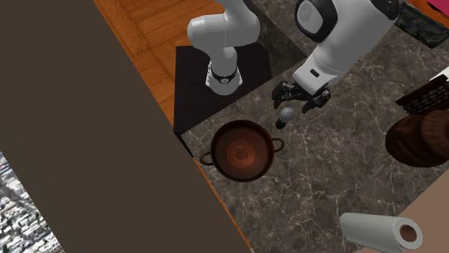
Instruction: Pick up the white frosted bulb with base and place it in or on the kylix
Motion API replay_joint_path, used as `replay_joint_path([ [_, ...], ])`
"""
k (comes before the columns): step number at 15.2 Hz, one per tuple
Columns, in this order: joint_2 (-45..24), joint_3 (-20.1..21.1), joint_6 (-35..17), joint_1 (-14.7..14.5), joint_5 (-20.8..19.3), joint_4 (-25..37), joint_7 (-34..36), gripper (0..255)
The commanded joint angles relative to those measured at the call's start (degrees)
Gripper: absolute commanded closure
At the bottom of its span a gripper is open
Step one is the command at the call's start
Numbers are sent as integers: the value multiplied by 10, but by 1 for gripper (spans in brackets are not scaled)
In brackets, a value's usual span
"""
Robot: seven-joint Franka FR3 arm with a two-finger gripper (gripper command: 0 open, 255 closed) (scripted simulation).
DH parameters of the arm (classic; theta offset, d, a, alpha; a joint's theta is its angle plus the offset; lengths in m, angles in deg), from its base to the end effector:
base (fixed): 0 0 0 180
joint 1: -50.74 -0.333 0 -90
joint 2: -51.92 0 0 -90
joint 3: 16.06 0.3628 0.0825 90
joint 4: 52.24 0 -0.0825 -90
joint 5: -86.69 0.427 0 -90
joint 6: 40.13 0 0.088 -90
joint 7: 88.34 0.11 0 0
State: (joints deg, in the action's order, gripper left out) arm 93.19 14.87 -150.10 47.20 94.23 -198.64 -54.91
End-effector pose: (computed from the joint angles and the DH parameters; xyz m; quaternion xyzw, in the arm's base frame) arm 0.2942 0.2291 0.4865 0.9914 -0.0699 0.0637 0.0910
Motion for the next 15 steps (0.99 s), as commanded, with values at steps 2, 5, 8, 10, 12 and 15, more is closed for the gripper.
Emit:
replay_joint_path([
  [2,-7,7,-28,1,2,-21,3,0],
  [5,-13,10,-50,2,3,-37,4,0],
  [8,-13,10,-50,2,3,-37,4,0],
  [10,-13,10,-50,2,3,-37,4,0],
  [12,-13,10,-50,2,3,-37,4,0],
  [15,-13,10,-50,2,3,-37,4,255],
])
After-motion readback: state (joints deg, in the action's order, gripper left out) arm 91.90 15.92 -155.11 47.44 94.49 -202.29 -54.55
